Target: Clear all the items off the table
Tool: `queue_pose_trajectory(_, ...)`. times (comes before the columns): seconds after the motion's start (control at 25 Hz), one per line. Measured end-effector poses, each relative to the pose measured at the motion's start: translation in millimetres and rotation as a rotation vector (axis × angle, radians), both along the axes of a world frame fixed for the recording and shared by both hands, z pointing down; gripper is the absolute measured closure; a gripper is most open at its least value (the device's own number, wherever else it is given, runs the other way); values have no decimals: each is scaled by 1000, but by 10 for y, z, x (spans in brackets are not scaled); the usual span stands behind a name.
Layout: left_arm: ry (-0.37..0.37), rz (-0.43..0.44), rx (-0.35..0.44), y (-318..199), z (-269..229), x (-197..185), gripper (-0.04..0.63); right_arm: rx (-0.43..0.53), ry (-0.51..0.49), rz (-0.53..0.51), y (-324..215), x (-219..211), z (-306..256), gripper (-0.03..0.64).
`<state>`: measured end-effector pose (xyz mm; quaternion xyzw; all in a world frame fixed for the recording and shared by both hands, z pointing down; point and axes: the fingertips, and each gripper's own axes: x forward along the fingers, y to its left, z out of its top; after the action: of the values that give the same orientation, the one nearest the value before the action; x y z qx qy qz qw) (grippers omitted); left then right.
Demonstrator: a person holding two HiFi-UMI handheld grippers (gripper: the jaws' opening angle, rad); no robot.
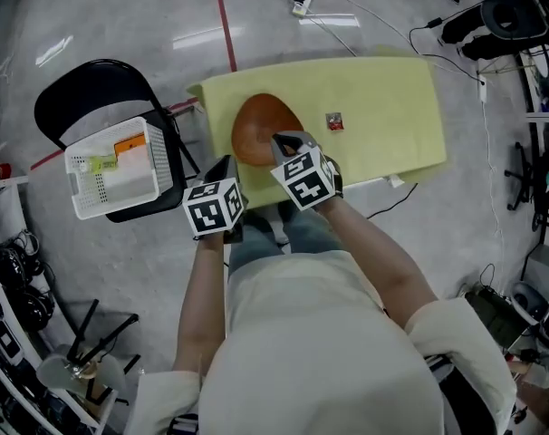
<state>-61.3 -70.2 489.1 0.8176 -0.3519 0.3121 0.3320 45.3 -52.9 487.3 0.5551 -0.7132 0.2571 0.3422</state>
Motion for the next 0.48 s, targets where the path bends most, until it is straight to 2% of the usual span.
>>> queue_pose_trajectory(0.48, -5, 63, -25, 268, 305, 1020, 586, -55, 33, 95, 380, 1236, 396, 618)
